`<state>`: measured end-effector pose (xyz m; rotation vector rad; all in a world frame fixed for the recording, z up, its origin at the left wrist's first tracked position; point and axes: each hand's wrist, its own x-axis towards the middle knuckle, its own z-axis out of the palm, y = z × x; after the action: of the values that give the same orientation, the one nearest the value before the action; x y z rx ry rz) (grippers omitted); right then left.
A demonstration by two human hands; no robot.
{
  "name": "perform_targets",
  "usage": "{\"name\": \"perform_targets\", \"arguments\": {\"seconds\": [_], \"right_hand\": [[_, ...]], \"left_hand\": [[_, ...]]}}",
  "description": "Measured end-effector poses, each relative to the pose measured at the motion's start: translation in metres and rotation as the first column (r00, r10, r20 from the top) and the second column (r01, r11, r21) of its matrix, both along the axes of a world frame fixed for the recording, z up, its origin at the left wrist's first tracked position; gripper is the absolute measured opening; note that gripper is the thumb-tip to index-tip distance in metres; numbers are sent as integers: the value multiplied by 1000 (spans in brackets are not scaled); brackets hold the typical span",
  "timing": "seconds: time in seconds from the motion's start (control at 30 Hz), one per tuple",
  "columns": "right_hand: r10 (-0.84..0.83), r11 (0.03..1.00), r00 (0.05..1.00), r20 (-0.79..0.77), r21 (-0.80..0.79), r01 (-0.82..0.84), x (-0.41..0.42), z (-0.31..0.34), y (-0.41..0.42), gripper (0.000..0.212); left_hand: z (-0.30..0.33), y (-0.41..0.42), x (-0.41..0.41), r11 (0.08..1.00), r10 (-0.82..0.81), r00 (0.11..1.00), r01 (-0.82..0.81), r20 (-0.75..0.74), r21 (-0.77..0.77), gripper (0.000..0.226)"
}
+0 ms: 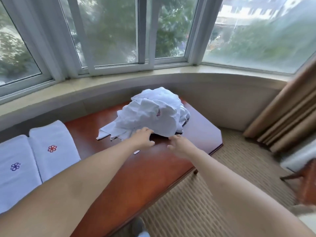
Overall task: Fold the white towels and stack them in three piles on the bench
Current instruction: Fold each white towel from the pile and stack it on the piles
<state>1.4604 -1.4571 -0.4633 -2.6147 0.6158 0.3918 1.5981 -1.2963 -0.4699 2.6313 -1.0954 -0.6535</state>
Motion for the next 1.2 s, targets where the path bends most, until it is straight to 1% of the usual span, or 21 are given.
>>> {"name": "perform_targets", "arguments": {"seconds": [0.13,0.3,0.4,0.5,0.63,0.73,0.9,1.0,1.1,1.17,1.2], "right_hand": [[-4,1000,999,-53,-6,3,10,-6,-52,55],[-34,999,999,-15,0,34,40,-8,-113,44],[-18,999,1000,-23,28,18,63,-14,-137,47],[26,998,999,-43,66,-23,95,-23,-154,54],[151,985,987,-56,89,-145,144,-38,-179,56],[241,967,968,-69,99,-234,182,-48,-201,54],[380,925,922,-78,56,-376,247,-63,-244,57],[484,875,863,-144,92,-476,274,-74,-253,58],[584,812,791,-182,119,-571,294,-85,-251,54],[640,768,753,-152,119,-629,305,-88,-250,51],[654,756,745,-130,113,-644,310,-88,-249,49]], "left_hand": [[-14,-56,15,1000,-11,997,12,-77,9,63],[-14,-106,40,1000,-17,995,17,-103,5,63],[-15,-121,54,1000,4,993,-1,-122,18,63],[-21,-133,74,997,76,988,-71,-134,35,63],[-39,-146,102,982,185,970,-177,-157,62,63],[-52,-158,118,955,295,939,-281,-178,95,63],[-55,-193,140,901,432,880,-410,-196,142,56],[-56,-212,149,864,497,842,-459,-210,207,54],[-61,-222,159,840,533,818,-482,-217,247,59],[-65,-225,165,825,559,807,-520,-189,219,57],[-66,-225,167,810,586,790,-560,-183,175,54]]}}
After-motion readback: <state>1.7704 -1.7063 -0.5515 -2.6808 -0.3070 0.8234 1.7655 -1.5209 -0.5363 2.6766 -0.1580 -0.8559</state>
